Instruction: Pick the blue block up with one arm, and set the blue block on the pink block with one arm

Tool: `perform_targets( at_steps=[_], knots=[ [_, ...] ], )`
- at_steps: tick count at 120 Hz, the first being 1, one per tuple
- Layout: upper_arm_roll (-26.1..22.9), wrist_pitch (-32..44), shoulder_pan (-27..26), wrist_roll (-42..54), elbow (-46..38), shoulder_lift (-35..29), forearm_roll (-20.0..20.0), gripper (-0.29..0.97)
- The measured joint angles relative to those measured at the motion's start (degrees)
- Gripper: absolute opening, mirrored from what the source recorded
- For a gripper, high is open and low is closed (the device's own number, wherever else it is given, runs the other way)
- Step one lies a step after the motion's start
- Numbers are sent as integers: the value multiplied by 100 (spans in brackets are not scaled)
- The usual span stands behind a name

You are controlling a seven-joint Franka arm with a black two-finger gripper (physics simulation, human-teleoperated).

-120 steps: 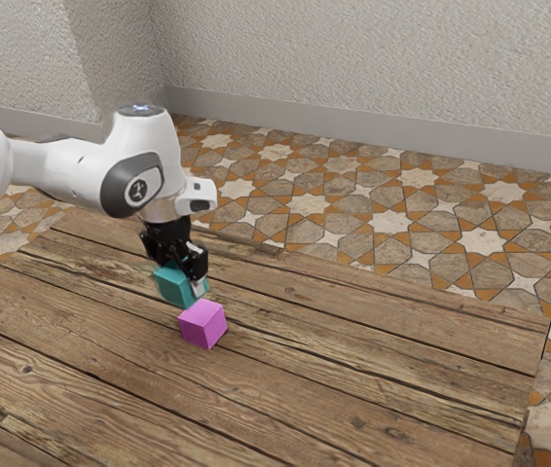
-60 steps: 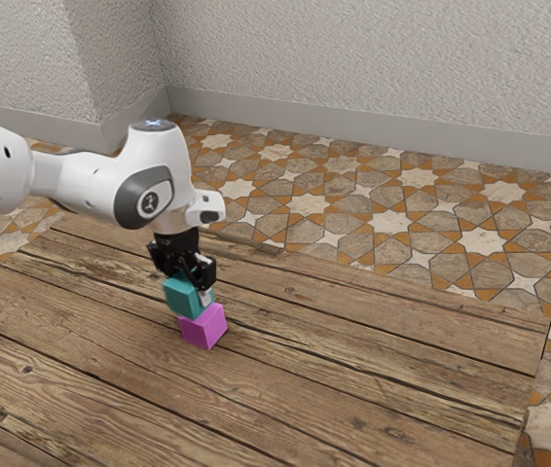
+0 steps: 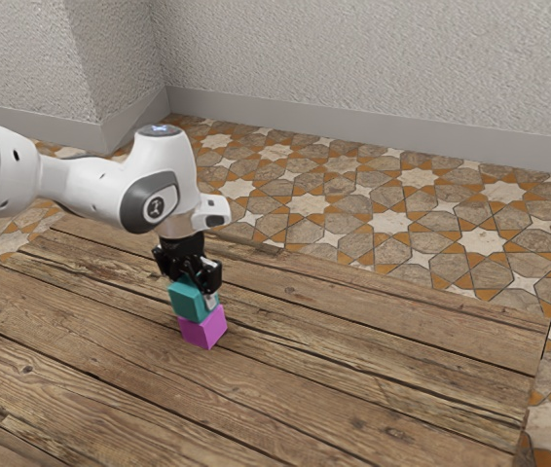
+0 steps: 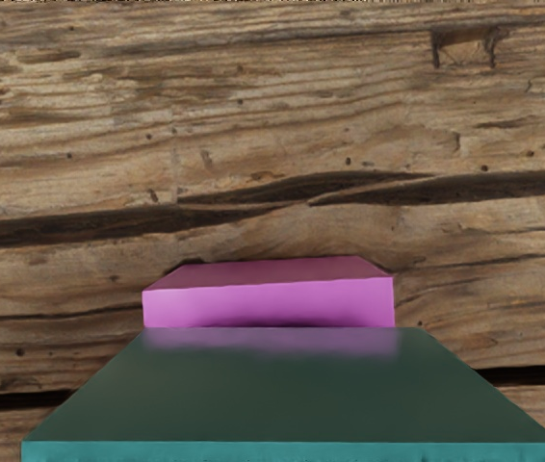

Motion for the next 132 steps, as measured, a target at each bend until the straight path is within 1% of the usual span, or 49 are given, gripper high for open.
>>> perform_targets(
  at_steps=[26,31,53,74,88,99,132],
  knots=[
    [1,31,-17,-31,0,92,-2,34],
    [0,48,-22,-20,0,128,-7,40],
    [-1,83,-27,52,1,160,-46,53],
    [-5,67,-24,103,248,75,5,62],
    [-16,-18,-21,131,365,-124,39,64],
    [-49,-308,-18,149,625,-226,44,66],
    [-54,-734,-8,189,695,-245,47,67]
  ],
)
